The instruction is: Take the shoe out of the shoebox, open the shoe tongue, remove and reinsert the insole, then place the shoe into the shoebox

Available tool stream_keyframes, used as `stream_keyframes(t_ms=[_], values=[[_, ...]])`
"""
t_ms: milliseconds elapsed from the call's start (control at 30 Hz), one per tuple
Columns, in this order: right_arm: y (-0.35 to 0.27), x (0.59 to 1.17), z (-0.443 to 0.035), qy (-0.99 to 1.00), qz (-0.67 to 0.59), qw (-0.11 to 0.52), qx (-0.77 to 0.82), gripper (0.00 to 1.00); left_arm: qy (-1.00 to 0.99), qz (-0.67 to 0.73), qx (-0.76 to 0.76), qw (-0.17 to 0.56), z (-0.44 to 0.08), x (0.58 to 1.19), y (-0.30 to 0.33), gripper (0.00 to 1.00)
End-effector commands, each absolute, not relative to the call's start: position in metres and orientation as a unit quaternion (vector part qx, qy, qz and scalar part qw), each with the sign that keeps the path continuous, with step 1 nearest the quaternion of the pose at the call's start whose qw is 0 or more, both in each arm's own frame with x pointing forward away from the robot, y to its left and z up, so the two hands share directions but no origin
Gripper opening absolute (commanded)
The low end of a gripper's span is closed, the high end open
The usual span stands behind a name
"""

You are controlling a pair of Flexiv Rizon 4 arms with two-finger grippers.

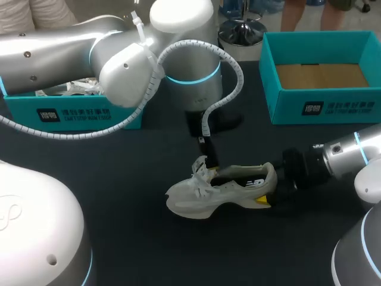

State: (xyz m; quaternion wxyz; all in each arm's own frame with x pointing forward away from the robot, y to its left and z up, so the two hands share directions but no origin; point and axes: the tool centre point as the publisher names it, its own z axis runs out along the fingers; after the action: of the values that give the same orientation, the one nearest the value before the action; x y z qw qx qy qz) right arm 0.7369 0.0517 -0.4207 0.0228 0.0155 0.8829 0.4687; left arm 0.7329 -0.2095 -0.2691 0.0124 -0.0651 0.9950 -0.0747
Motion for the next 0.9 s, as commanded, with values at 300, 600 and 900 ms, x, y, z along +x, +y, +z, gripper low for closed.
stream_keyframes(t_ms=[300,600,900], values=[[0.054,0.737,-0.421,0.884,0.467,0.023,0.016,0.00,0.998,-0.058,-0.017,0.011,-0.277,0.731,-0.266,0.00],[0.054,0.737,-0.421,0.884,0.467,0.023,0.016,0.00,0.998,-0.063,-0.008,0.013,-0.299,0.725,-0.291,0.00],[0.054,0.737,-0.421,0.884,0.467,0.023,0.016,0.00,0.999,-0.052,0.004,0.002,-0.321,0.723,-0.300,0.00]])
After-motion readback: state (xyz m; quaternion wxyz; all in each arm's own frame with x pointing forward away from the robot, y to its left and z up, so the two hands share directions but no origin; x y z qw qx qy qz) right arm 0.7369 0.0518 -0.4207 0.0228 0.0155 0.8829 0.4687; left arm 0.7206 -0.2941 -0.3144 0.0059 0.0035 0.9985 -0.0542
